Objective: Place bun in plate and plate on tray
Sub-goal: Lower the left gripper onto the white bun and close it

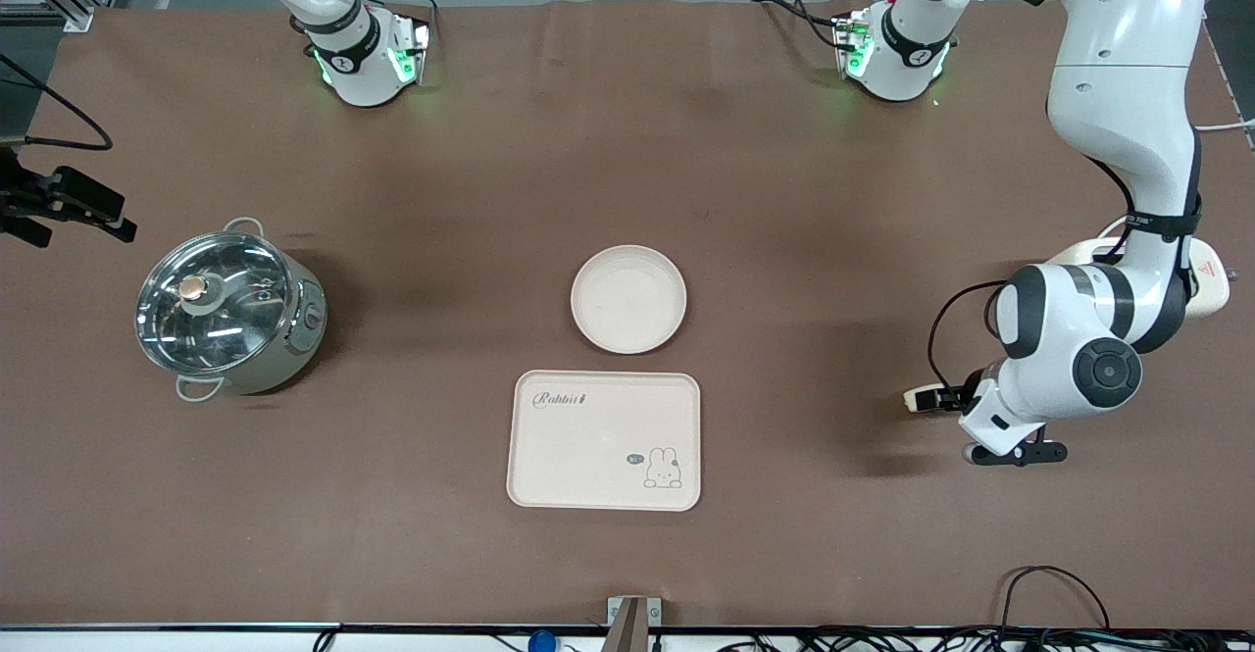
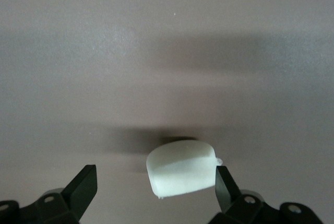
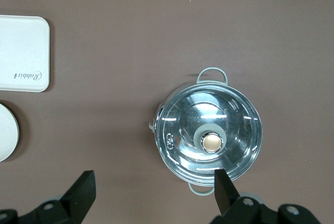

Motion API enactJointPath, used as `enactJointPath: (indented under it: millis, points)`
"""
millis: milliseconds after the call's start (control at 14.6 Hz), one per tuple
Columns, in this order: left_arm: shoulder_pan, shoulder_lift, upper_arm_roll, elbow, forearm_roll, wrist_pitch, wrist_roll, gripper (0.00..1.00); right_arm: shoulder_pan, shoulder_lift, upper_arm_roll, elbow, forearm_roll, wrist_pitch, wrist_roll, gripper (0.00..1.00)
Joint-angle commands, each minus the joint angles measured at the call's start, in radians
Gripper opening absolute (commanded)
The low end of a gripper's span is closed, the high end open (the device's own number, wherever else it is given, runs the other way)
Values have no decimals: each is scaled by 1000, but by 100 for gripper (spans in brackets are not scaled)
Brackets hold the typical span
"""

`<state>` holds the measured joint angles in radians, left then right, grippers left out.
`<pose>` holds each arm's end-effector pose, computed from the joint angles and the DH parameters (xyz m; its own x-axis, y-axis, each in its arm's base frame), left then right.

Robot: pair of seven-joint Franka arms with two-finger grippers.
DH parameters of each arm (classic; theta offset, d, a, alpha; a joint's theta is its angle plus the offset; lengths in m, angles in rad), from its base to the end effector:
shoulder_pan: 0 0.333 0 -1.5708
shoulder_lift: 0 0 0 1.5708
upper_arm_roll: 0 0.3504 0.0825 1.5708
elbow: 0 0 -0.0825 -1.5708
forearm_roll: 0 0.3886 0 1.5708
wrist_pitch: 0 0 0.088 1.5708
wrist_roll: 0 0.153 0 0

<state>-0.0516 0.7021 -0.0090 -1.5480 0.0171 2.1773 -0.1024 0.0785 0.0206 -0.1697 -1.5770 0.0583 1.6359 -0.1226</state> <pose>0.7189 -0.0415 0.2083 0.9969 0.0339 -0.0716 0.0329 -0.9993 -0.0149 0.5726 -0.0428 0.6046 0.9986 0.0277 0.0449 0.0299 -0.9983 -0.0497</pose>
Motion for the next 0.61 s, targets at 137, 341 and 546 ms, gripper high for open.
enactJointPath:
  millis: [137,341,546]
  points:
    - [7,16,-3,6,-81,24,-8,98,-13,47,9,12,121,-1,-6,100]
    - [19,25,-3,-23,-94,87,-5,98,6,47,13,15,123,-2,-2,100]
    - [19,24,-6,-69,-94,153,-3,88,20,48,13,15,114,-2,6,100]
